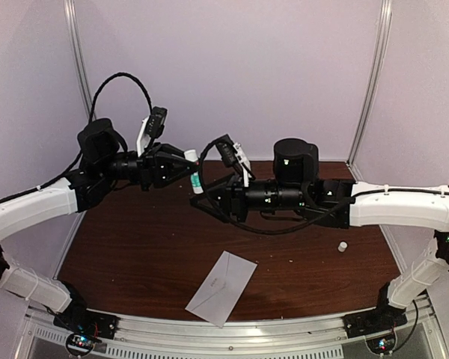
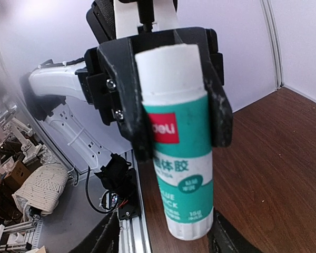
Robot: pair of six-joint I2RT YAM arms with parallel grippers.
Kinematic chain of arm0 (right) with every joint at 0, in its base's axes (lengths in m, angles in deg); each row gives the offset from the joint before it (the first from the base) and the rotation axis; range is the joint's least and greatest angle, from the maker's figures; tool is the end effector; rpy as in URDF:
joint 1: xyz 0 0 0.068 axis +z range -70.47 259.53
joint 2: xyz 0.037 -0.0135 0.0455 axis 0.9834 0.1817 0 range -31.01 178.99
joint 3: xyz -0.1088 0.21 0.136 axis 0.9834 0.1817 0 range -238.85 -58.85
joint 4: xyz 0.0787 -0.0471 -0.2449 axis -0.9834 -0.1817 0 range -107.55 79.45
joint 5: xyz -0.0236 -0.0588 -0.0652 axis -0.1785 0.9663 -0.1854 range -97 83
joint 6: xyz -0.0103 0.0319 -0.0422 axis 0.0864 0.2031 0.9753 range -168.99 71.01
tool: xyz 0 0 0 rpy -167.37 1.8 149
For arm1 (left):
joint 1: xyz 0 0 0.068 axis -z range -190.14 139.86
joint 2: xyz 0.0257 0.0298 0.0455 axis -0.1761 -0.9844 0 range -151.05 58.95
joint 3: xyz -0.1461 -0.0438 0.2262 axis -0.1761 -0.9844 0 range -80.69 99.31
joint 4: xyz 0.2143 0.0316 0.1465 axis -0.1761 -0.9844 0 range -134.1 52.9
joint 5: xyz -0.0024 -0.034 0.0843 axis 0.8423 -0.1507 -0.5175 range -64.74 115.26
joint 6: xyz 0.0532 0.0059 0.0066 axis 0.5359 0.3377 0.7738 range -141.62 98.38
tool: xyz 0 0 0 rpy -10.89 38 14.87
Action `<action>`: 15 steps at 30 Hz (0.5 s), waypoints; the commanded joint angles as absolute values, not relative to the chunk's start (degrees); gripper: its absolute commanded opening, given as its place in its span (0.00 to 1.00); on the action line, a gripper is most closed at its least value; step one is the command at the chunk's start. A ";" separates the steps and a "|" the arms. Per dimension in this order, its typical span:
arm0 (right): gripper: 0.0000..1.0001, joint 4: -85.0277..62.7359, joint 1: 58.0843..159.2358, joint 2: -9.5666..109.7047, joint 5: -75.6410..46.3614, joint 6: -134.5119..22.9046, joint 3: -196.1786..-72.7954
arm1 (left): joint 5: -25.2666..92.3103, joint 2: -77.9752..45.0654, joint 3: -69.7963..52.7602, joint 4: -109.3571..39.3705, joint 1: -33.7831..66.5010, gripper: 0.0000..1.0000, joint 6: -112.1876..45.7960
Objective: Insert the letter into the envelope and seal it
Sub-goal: Screw the solid glue.
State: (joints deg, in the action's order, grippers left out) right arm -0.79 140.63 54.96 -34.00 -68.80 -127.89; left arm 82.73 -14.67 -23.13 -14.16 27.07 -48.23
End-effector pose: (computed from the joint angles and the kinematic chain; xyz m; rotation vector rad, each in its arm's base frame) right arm 0.1589 0.3214 0.3497 -1.0274 1.6067 1.4087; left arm 0.2129 -0.1995 0.3678 1.0476 1.3889 -1.5707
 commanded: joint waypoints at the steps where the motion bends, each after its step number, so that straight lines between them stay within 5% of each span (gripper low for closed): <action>1: 0.55 3.25 140.99 55.19 -35.03 -69.20 -130.05 | 84.86 -15.40 -21.28 -10.99 27.64 0.00 -48.95; 15: 0.32 3.47 141.05 55.99 -35.44 -68.65 -130.31 | 84.39 -15.67 -21.36 -10.81 28.09 0.00 -49.34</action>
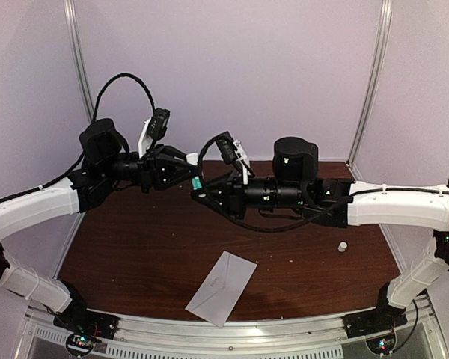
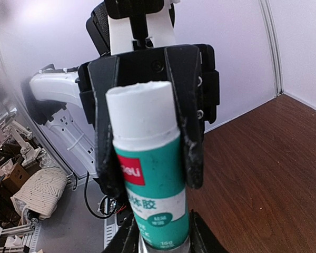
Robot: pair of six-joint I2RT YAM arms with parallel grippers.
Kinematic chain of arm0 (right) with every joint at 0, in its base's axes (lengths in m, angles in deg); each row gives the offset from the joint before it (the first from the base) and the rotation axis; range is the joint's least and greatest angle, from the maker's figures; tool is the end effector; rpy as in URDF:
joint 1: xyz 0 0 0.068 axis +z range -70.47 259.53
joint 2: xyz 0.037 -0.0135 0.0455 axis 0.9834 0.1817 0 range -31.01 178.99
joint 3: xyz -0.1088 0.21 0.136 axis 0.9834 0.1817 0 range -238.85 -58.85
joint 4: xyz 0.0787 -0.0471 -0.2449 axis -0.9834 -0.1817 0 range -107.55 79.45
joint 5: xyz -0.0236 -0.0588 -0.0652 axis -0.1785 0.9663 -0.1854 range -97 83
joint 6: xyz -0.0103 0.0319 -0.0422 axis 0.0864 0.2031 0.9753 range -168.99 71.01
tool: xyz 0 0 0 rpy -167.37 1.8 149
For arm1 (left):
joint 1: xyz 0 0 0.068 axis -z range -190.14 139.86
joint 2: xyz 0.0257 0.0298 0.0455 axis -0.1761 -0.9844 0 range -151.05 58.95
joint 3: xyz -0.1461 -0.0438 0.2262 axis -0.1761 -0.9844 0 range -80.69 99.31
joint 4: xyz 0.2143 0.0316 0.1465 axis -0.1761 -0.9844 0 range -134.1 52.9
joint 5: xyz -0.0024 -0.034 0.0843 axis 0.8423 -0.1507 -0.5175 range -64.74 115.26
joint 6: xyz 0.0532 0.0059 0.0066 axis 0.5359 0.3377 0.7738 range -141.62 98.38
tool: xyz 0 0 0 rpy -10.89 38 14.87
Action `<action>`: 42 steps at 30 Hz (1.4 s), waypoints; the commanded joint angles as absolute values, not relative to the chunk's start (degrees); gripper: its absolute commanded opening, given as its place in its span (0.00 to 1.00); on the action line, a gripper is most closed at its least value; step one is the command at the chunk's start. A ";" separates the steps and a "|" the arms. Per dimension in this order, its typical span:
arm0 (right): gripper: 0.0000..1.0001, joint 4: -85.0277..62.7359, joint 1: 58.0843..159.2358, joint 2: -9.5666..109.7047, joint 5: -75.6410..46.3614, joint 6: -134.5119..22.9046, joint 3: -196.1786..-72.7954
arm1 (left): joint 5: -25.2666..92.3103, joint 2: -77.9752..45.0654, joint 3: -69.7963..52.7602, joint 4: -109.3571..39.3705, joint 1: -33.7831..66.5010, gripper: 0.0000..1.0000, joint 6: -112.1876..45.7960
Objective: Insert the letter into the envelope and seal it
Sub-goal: Screw the solid glue.
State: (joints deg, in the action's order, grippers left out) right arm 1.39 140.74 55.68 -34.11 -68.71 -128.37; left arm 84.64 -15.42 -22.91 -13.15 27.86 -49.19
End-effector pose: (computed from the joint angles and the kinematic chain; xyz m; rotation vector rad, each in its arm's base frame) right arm 0.1600 0.3249 0.3524 -1.0236 1.5673 1.4182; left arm 0.2115 -0.2042 0.3671 1.0834 1.3780 -1.6107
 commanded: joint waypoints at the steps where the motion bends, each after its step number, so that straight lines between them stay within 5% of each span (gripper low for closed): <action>1: 0.29 3.39 141.03 56.04 -35.30 -68.56 -130.23 | 84.12 -15.59 -21.36 -10.94 28.09 0.00 -49.36; 7: 0.09 4.03 141.06 55.69 -34.28 -68.84 -129.67 | 83.95 -16.06 -21.19 -11.17 28.09 0.03 -49.73; 12: 0.05 5.30 141.06 54.86 -32.12 -69.02 -129.08 | 83.16 -16.45 -21.19 -11.40 28.39 0.41 -50.00; 16: 0.03 6.22 141.06 54.73 -31.03 -69.17 -128.93 | 83.11 -17.18 -21.10 -11.73 29.31 0.49 -49.88; 22: 0.02 6.65 141.06 54.51 -30.12 -69.38 -128.60 | 82.36 -17.55 -21.22 -12.03 30.24 0.40 -49.52; 29: 0.01 7.82 141.01 53.93 -29.32 -69.97 -127.57 | 79.29 -16.06 -23.12 -9.45 30.29 0.40 -51.05; 39: 0.01 8.04 141.06 53.38 -28.21 -70.26 -126.80 | 79.40 -16.52 -23.51 -8.09 30.29 0.18 -52.49; 42: 0.19 7.08 141.01 52.85 -26.41 -70.06 -126.64 | 79.66 -16.74 -23.38 -8.09 30.29 0.11 -52.73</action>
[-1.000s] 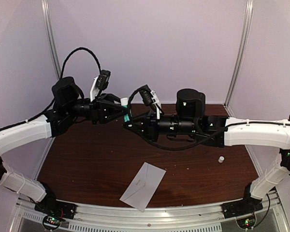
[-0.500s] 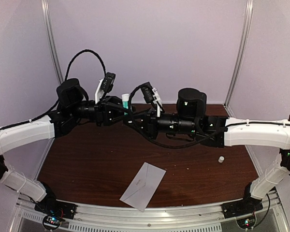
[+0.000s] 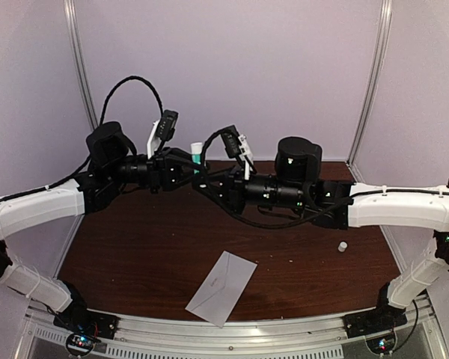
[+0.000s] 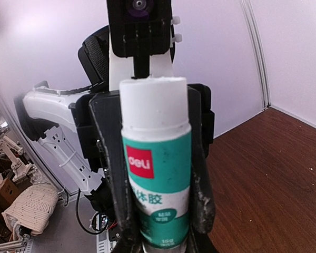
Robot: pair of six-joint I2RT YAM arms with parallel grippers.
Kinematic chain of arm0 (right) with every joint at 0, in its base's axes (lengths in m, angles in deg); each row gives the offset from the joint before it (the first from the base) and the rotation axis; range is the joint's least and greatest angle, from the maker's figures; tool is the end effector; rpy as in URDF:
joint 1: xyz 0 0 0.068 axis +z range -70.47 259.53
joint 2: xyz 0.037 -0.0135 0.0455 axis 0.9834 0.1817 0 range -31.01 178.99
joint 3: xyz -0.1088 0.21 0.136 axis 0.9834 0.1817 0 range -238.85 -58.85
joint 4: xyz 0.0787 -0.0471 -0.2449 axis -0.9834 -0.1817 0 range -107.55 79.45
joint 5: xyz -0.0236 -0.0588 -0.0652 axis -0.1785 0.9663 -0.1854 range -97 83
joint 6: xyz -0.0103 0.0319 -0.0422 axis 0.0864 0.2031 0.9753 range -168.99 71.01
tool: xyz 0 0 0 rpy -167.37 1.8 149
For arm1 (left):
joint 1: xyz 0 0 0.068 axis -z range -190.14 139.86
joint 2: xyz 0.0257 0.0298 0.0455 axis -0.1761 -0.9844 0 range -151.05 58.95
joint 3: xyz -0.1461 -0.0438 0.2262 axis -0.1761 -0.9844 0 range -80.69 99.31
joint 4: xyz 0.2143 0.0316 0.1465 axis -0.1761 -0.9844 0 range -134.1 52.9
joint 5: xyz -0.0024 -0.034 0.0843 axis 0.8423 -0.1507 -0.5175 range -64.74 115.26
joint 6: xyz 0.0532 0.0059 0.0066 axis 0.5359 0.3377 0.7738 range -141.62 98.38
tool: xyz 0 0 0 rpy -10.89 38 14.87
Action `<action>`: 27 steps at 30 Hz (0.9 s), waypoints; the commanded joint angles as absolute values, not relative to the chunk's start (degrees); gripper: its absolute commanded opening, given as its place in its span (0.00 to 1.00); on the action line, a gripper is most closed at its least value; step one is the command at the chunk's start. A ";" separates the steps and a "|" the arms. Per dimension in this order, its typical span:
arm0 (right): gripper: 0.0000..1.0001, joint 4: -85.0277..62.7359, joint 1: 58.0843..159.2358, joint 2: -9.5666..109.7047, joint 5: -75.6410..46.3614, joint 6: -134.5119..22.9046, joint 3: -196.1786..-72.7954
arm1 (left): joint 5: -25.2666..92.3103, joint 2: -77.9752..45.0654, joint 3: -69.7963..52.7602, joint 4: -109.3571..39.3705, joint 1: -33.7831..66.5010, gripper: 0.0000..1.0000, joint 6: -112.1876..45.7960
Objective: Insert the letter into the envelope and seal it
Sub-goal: Screw the solid glue.
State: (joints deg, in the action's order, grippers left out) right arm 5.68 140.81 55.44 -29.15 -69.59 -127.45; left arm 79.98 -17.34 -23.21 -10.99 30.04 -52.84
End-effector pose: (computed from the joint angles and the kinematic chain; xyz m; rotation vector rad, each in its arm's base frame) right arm 0.1623 0.3241 0.3560 -0.9248 1.5326 1.3802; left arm 0.2124 -0.2175 0.3598 1.0027 1.4357 -1.6352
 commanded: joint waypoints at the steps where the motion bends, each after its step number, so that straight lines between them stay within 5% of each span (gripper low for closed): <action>1: 0.31 6.73 141.04 52.41 -25.55 -69.86 -126.36 | 79.64 -16.73 -23.36 -8.17 30.29 0.09 -52.77; 4: 0.62 5.47 141.02 50.46 -22.66 -69.20 -124.89 | 78.05 -16.29 -23.30 -8.94 30.29 0.06 -52.58; 7: 0.76 2.66 140.89 47.46 -19.13 -68.66 -122.85 | 74.99 -15.22 -22.88 -11.81 30.17 0.03 -50.50; 17: 0.95 -24.55 131.93 36.84 7.14 -78.40 -115.95 | 53.42 -10.39 -22.40 -28.25 24.48 0.00 -44.44; 27: 0.98 -39.00 110.02 33.59 8.91 -84.09 -103.83 | 54.88 -14.80 -22.66 -33.08 15.00 0.00 -47.72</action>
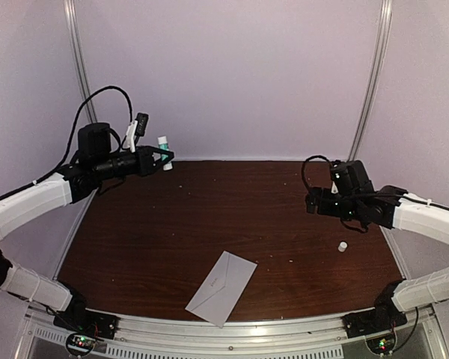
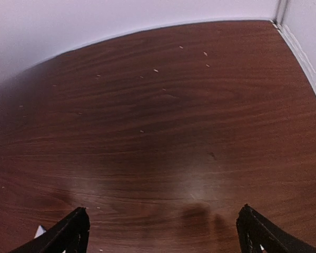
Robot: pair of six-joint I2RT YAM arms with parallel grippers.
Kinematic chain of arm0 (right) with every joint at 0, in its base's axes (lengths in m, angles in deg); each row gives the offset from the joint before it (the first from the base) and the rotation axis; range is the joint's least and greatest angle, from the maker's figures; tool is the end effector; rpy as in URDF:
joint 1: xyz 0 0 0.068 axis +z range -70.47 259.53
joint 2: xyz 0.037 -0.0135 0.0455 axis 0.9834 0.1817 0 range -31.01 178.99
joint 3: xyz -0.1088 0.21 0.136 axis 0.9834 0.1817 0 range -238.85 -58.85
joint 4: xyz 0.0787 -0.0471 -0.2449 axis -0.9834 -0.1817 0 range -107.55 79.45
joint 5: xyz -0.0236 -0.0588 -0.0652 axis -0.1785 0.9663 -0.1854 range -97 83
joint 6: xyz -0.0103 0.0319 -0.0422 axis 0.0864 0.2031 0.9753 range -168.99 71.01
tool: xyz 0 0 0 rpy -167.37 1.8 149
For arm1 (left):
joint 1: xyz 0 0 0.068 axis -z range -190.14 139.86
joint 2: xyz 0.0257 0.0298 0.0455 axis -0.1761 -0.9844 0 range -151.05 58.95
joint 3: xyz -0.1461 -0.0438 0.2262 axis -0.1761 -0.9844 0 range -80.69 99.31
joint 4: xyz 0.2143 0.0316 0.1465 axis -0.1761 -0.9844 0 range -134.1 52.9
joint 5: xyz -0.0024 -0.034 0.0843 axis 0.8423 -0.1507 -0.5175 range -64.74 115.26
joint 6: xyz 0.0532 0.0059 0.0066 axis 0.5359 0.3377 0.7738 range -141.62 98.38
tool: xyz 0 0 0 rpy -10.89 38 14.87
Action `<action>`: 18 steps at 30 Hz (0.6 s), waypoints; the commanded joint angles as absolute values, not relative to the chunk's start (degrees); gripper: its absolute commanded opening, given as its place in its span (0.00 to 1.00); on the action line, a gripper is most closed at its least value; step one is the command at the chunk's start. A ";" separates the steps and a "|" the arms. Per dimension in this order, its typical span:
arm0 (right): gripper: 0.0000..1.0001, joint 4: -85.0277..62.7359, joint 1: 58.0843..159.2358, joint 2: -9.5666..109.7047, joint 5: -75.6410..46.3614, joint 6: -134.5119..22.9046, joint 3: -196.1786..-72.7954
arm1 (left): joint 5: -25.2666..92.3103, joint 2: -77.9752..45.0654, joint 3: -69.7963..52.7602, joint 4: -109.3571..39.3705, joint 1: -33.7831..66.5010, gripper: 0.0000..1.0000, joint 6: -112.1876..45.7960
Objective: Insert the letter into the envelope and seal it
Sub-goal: Screw the solid glue, then pick up the solid glue cap from the center of the board.
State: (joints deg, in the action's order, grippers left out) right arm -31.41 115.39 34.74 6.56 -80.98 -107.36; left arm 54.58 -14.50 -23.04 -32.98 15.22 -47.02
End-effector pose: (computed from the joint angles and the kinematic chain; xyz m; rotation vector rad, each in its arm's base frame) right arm 0.2065 0.1390 0.2719 0.0540 2.2413 0.3870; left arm 0.2635 -0.1443 0.3363 0.3913 1.8403 -1.0771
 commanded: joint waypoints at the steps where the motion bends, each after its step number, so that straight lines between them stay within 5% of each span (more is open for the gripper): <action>1: 0.98 -39.15 108.29 33.59 8.90 -84.20 -102.65 | 54.79 -14.72 -22.75 -33.10 15.00 0.00 -47.60; 8: 0.93 -37.00 101.23 35.69 6.87 -84.51 -95.70 | 52.06 -13.05 -22.89 -33.58 15.00 0.00 -45.82; 18: 0.64 -35.28 100.36 40.99 7.77 -84.92 -92.89 | 50.04 -11.54 -23.12 -34.00 15.00 0.00 -44.76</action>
